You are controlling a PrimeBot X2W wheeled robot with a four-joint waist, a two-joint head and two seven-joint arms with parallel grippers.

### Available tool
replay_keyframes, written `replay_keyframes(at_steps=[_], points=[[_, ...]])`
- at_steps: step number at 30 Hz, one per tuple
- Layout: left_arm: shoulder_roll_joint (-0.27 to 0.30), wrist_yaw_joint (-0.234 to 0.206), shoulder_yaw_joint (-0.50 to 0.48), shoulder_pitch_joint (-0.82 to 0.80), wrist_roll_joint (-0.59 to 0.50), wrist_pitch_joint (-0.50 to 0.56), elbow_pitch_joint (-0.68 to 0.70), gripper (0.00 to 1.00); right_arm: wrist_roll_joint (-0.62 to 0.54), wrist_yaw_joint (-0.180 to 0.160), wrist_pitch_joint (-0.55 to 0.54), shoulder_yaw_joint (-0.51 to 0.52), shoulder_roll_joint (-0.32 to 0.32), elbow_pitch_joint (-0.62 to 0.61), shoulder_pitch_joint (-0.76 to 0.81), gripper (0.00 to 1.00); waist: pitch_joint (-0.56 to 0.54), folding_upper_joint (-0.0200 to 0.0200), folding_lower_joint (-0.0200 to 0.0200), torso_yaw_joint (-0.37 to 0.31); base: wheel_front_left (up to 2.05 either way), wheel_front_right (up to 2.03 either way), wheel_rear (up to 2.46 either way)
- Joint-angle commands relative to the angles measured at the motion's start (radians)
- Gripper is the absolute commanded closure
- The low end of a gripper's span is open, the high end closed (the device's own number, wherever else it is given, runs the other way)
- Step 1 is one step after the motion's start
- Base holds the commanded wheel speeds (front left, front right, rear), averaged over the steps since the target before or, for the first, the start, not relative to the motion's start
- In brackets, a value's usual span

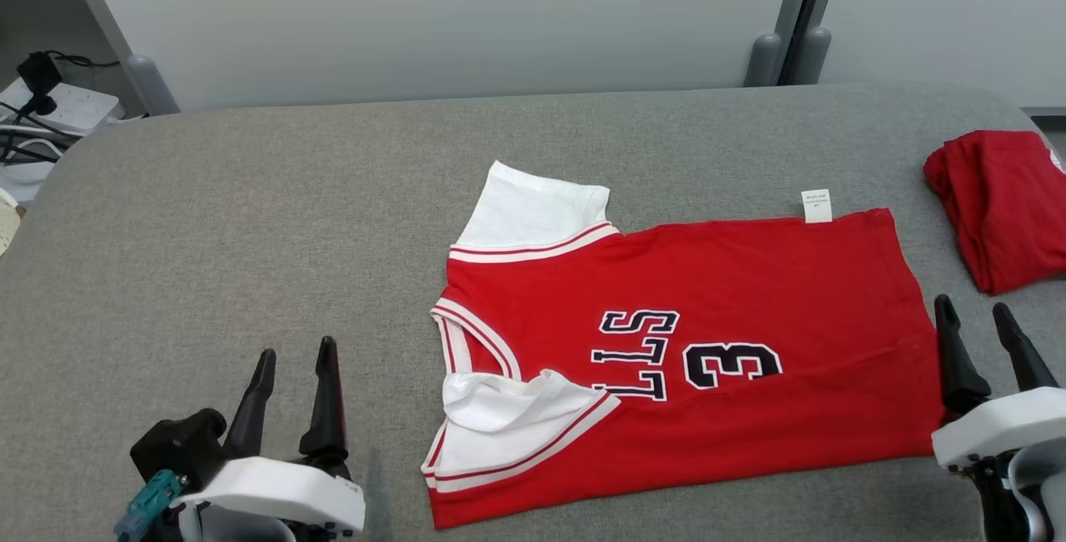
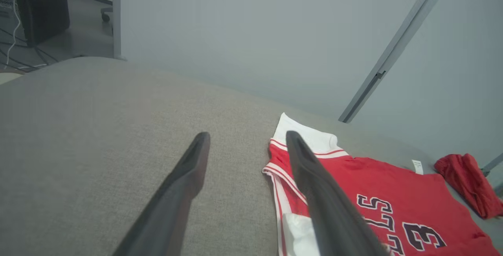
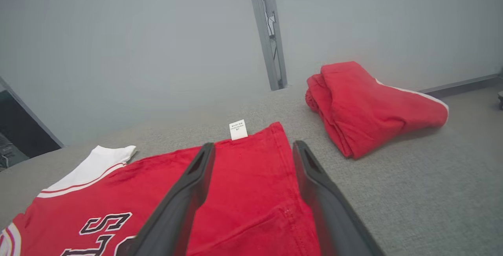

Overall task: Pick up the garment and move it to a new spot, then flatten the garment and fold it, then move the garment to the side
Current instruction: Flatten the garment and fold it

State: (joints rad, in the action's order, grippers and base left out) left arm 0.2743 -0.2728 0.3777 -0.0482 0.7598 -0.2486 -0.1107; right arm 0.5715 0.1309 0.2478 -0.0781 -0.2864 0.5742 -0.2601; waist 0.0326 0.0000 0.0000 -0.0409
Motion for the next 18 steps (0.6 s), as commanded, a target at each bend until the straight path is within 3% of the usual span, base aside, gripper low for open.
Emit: replay_keyframes(at_steps=[1, 9, 18], points=[[-0.005, 0.019, -0.053, -0.057, -0.037, -0.012, 0.046, 0.0, -0.027, 0.0, 0.014, -0.002, 0.003, -0.067, 0.015, 0.0, -0.011, 0.0, 0.0, -0.001, 0.0, 0.0, 0.0], [-0.134, 0.088, -0.14, -0.004, -0.238, -0.013, 0.085, 0.0, -0.168, 0.0, 0.014, -0.016, 0.116, -0.302, 0.11, 0.0, -0.041, 0.0, 0.0, -0.01, 0.0, 0.0, 0.0], [-0.203, 0.144, -0.216, 0.09, -0.473, -0.013, 0.118, 0.0, -0.297, 0.0, 0.014, -0.015, 0.177, -0.435, 0.237, 0.0, -0.052, 0.0, 0.0, -0.014, 0.0, 0.0, 0.0]])
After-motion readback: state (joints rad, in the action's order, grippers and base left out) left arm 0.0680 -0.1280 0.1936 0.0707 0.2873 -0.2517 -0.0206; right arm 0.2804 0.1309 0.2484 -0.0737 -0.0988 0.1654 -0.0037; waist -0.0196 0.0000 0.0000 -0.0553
